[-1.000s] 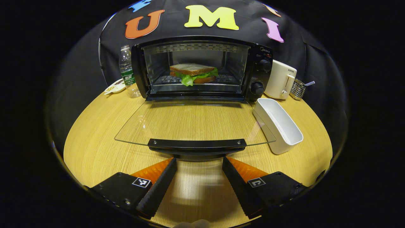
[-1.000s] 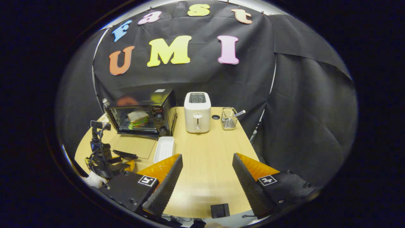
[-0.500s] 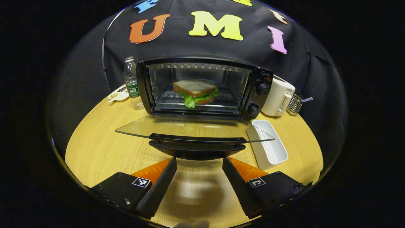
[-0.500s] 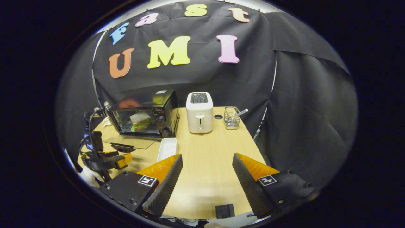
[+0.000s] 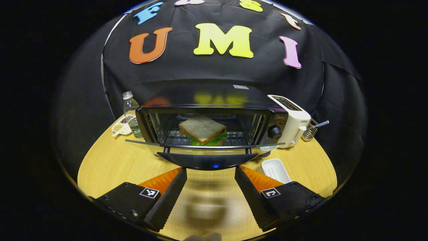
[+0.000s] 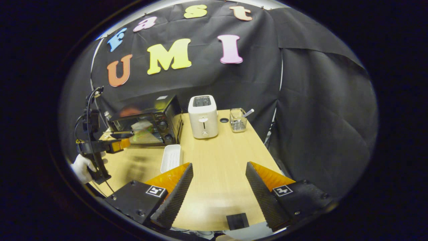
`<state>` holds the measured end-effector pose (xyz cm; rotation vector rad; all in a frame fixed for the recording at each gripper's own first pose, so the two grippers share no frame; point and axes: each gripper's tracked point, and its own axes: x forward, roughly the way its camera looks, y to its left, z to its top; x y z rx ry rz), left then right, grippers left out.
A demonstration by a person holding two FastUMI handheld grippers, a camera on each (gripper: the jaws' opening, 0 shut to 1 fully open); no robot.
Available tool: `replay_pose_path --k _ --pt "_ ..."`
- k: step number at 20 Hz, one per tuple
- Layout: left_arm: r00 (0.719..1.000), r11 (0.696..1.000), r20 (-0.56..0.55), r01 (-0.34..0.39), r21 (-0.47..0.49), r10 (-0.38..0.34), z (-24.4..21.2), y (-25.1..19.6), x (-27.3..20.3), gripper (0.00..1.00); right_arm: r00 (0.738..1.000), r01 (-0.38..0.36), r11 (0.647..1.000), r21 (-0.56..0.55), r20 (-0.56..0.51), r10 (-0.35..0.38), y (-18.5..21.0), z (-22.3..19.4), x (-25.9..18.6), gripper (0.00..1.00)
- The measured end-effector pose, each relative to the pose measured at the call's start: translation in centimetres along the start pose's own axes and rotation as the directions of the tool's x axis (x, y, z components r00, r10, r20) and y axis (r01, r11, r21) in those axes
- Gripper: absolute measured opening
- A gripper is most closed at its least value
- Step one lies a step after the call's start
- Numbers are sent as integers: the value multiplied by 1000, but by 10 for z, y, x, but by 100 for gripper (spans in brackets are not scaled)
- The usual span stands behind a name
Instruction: Open the electric oven with the left hand, put the food in, and close the electric oven.
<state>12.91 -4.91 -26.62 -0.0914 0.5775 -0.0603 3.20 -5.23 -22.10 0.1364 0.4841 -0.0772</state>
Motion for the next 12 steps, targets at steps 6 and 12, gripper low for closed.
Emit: replay_pose_path --k 6,12 --pt "1000 1000 24 -10 18 9 18 6 10 95 1000 7 1000 0 21 -7 3 6 -4 91" --pt "1000 1000 18 -8 18 8 8 10 -6 95 999 3 1000 -5 45 -2 10 15 -11 100"
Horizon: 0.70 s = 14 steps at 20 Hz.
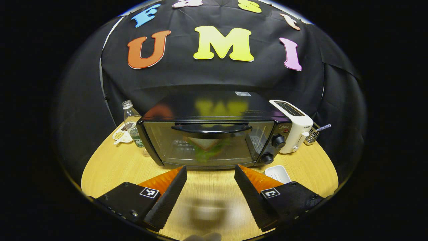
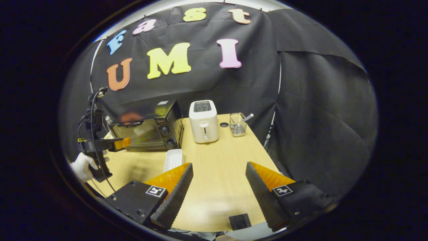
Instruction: Open the electric oven with the left hand, put the food in, and close the electric oven.
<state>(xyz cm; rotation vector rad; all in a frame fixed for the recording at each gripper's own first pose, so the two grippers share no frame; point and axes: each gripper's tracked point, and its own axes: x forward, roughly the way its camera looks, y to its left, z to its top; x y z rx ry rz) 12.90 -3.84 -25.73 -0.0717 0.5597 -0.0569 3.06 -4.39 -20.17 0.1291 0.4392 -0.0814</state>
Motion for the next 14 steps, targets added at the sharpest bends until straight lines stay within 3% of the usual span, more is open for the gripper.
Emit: replay_pose_path --k 1,2,3,4,7,8,9,10,12,14 --pt "1000 1000 6 -3 0 3 1 1 -6 95 1000 -4 1000 -1 8 4 3 5 -1 91" --pt "1000 1000 25 -1 2 1 5 3 -13 94 1000 -6 1000 -4 18 7 5 9 -3 100" --pt "999 1000 45 -2 12 1 12 4 -24 95 1000 -11 1000 -6 29 12 7 15 -5 100" --pt "998 1000 66 1 19 -2 18 5 -36 95 999 -17 1000 -5 40 17 10 22 -8 91" --pt "984 999 179 8 38 -15 55 6 -84 94 995 -39 999 -14 96 40 26 47 -17 91" --pt "974 999 225 2 45 -12 70 9 -104 94 992 -46 999 -22 118 48 30 58 -20 91" --pt "962 999 271 3 47 -16 86 10 -124 94 988 -54 998 -28 141 57 35 69 -24 100" --pt "947 999 321 2 50 -18 102 12 -144 94 984 -64 997 -36 162 69 41 79 -28 91" --pt "914 997 405 -16 69 -14 134 21 -187 94 974 -91 995 -45 205 98 54 100 -37 91" --pt "898 997 439 -41 66 7 145 32 -219 95 963 -113 992 -52 241 123 65 119 -47 91"
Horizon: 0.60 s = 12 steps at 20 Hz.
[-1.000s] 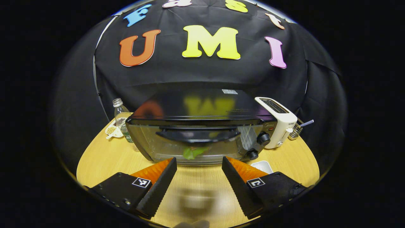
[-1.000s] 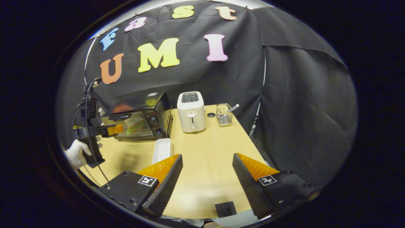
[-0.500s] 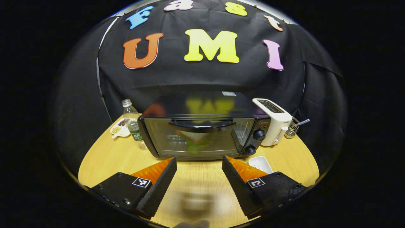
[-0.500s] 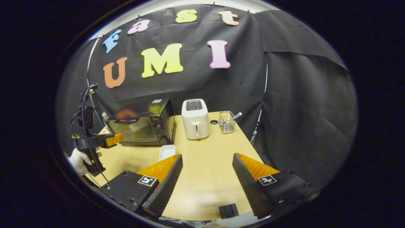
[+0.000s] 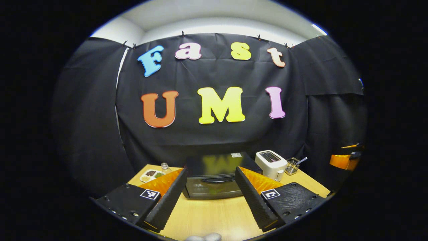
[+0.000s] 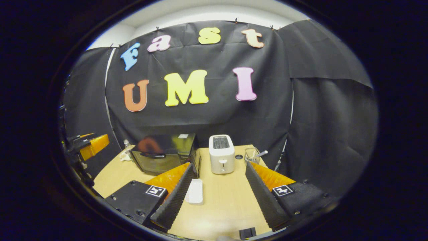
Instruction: Open the electric oven with the left hand, put the food in, and close the electric oven.
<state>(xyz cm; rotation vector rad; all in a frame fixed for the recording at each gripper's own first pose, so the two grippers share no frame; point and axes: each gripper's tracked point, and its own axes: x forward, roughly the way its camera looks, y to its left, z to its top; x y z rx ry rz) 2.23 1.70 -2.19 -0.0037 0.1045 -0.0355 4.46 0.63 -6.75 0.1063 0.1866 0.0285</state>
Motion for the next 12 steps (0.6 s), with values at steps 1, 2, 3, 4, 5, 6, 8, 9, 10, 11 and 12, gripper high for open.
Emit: replay_pose_path --k 1,2,3,4,5,6,8,9,10,11,12 --pt "999 1000 33 -3 -15 3 15 1 -8 94 1000 -12 1000 -5 25 12 3 13 -6 100" --pt "999 1000 49 -12 -29 13 25 5 -15 94 998 -18 1000 -8 53 19 7 26 -9 100" --pt "998 999 52 -23 -40 25 32 11 -22 94 997 -26 1000 -7 77 27 12 37 -13 100" --pt "998 998 60 -27 -56 30 36 15 -31 94 995 -33 999 -11 96 34 17 46 -17 91" --pt "996 997 84 -28 -66 34 45 16 -36 95 992 -32 999 -18 119 34 19 55 -21 91" --pt "996 997 86 -25 -75 32 48 17 -40 94 990 -25 999 -30 140 29 22 64 -25 100" --pt "995 998 95 -36 -60 41 49 25 -45 94 985 -24 999 -48 168 32 28 72 -34 91" --pt "994 998 99 -45 -48 50 48 29 -49 94 984 -31 998 -51 175 40 34 74 -39 100" --pt "993 998 104 -48 -44 52 50 32 -52 94 983 -33 998 -51 179 42 37 76 -42 100" --pt "993 998 107 -47 -45 52 50 33 -55 94 982 -33 998 -51 183 41 38 77 -46 91" --pt "993 998 109 -44 -48 49 52 33 -57 94 981 -29 998 -53 191 39 39 78 -50 91"
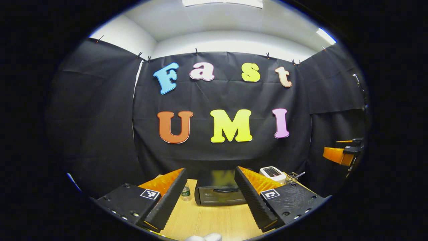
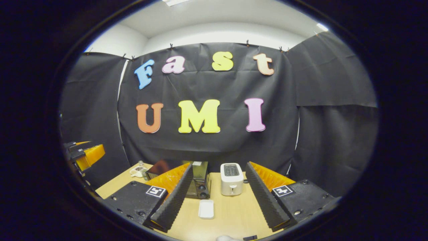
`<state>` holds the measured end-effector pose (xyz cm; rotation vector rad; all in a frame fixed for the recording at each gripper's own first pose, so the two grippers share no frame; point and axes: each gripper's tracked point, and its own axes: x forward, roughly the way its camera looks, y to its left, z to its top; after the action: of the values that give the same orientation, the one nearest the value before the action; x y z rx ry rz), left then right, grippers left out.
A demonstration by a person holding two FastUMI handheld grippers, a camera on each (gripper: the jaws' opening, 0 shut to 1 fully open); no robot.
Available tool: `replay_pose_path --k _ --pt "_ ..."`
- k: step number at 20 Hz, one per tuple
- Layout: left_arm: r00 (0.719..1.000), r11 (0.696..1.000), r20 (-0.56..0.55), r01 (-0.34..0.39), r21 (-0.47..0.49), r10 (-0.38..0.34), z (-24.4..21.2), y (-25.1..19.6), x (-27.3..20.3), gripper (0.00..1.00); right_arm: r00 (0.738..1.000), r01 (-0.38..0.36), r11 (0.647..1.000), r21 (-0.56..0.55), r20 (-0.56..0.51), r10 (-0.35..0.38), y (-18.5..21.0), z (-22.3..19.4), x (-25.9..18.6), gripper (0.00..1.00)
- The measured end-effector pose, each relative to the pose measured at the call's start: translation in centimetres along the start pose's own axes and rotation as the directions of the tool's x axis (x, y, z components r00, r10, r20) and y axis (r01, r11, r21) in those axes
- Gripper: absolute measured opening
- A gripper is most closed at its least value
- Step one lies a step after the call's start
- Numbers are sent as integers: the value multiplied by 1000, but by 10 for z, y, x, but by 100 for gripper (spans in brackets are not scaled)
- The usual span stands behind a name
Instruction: Open the electric oven with the left hand, put the food in, and close the electric oven.
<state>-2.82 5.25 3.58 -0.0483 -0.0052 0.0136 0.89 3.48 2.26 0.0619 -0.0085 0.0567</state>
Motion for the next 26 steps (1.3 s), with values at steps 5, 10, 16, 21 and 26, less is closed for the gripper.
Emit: replay_pose_path --k 5,10,16,21,26 --pt "1000 1000 8 14 -6 -14 5 6 -12 94 999 26 1000 -15 23 -26 4 5 -21 100" --pt "999 999 22 35 3 -35 7 10 -28 94 998 50 999 -12 38 -49 10 9 -40 91" --pt "999 999 29 46 8 -46 8 17 -43 94 996 69 998 -11 57 -68 15 8 -57 100" --pt "998 998 30 53 14 -53 9 20 -51 94 995 76 997 -8 58 -75 19 5 -64 90" --pt "998 999 41 49 1 -49 15 22 -54 94 994 88 996 -22 63 -87 18 8 -69 100"
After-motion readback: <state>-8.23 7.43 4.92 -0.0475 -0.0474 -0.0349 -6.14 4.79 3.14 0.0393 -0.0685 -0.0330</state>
